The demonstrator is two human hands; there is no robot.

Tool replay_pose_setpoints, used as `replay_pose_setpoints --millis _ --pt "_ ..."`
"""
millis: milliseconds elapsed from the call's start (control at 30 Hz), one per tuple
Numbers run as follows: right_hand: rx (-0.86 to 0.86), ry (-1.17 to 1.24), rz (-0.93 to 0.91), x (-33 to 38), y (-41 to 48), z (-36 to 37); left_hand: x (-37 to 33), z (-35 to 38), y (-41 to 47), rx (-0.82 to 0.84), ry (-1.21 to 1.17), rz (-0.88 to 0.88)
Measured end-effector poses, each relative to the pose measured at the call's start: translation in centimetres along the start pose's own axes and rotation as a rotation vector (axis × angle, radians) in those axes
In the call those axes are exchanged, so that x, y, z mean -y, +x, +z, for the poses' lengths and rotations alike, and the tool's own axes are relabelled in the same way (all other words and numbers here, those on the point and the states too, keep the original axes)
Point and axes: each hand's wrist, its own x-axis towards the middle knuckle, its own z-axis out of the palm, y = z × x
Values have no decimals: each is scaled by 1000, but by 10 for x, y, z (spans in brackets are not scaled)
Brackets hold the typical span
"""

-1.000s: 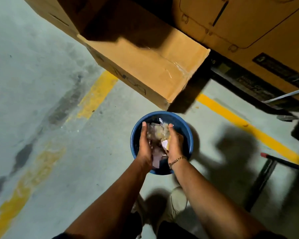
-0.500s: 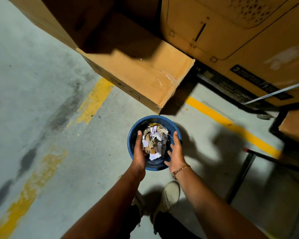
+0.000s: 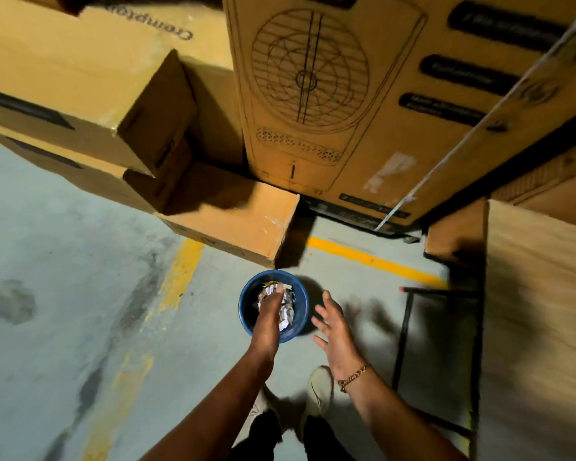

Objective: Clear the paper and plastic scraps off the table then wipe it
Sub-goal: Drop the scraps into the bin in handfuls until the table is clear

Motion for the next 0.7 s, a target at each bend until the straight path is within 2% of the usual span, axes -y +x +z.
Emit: replay_pose_setpoints --millis 67,200,433,700 --pt "1 52 -57 10 -32 -18 -10 19 -27 15 72 25" --pt "6 66 -187 14 -95 -62 -18 69 -80 47 312 289" --pt "-105 135 -397 -19 -174 -184 48 169 -158 116 593 657" --pt "-313 268 -484 -75 -231 -379 184 313 -230 290 585 662"
